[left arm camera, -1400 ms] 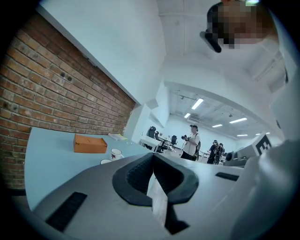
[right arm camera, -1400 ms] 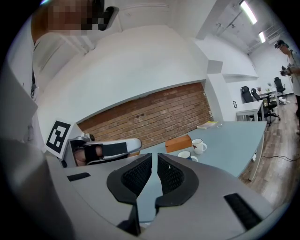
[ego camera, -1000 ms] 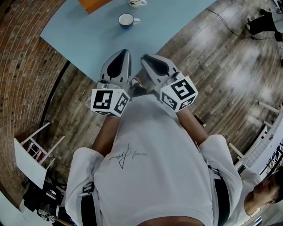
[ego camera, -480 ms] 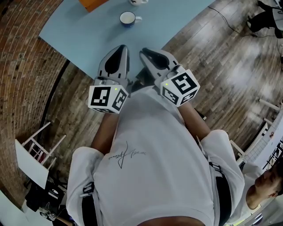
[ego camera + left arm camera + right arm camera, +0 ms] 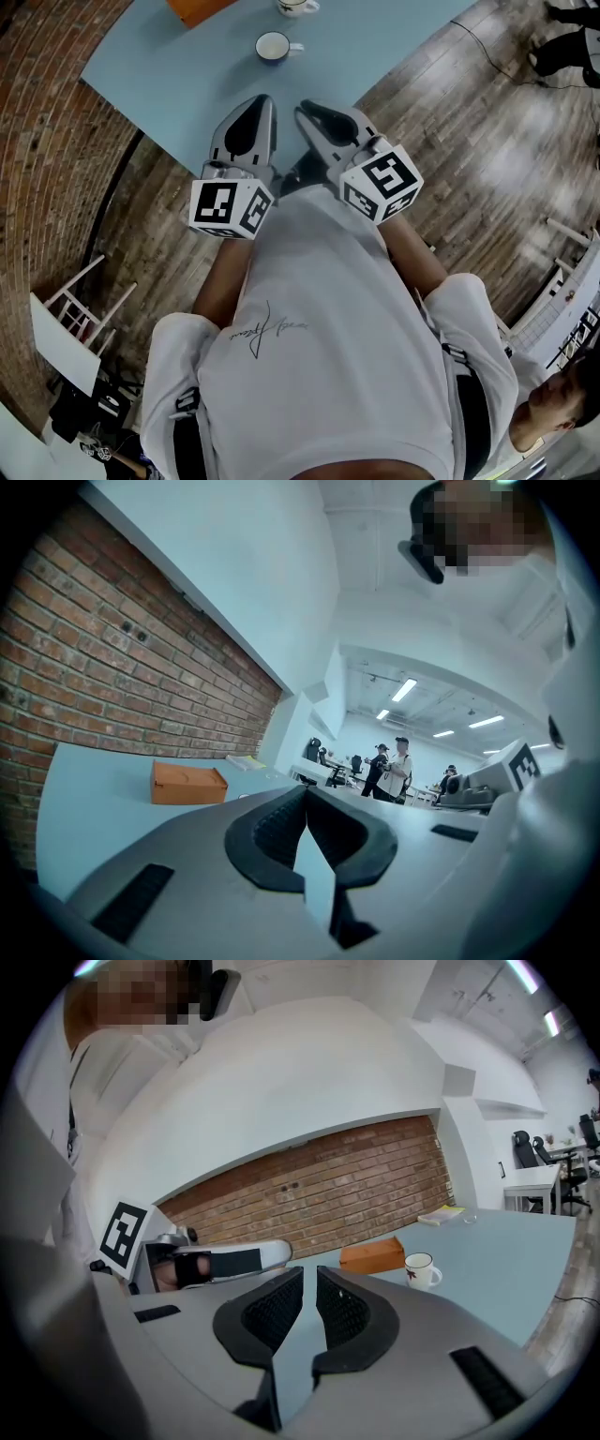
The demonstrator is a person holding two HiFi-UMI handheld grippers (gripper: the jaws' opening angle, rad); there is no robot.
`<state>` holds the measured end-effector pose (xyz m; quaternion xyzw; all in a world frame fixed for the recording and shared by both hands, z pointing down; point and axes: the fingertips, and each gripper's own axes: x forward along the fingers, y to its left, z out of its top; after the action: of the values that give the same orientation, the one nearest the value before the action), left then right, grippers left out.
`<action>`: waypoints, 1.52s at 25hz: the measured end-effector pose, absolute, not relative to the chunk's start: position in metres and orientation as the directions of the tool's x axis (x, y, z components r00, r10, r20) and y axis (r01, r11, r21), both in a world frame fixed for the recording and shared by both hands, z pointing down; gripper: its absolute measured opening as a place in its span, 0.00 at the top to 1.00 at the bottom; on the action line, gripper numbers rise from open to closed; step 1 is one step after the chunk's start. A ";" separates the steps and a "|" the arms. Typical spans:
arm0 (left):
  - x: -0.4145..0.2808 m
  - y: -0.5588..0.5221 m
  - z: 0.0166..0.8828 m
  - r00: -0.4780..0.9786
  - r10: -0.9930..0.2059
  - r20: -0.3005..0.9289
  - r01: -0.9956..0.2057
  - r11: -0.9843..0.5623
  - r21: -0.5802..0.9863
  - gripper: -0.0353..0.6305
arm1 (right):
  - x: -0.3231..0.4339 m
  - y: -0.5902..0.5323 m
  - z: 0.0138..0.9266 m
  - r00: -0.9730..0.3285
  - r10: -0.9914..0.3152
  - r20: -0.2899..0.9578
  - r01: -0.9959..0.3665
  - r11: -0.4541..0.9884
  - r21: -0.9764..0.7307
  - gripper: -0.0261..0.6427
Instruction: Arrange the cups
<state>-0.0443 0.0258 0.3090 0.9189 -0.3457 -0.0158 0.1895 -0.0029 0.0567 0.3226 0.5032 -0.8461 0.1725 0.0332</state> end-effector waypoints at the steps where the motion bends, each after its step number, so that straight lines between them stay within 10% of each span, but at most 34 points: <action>1: -0.042 0.023 0.310 0.761 -0.640 0.103 -0.629 -0.689 0.360 0.93 | -0.001 0.054 0.323 -0.491 -0.840 0.230 -0.863 0.434 -0.257 0.93; 38: 0.016 -0.055 0.327 0.732 -0.665 0.148 -0.665 -0.652 0.363 0.93 | 0.085 -0.061 0.341 -0.551 -0.797 0.247 -0.833 0.546 -0.093 0.80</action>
<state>0.0163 -0.0551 0.3270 0.9089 -0.3660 0.0006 0.2001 0.0855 -0.0614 0.3411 0.4657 -0.8748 0.1001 0.0880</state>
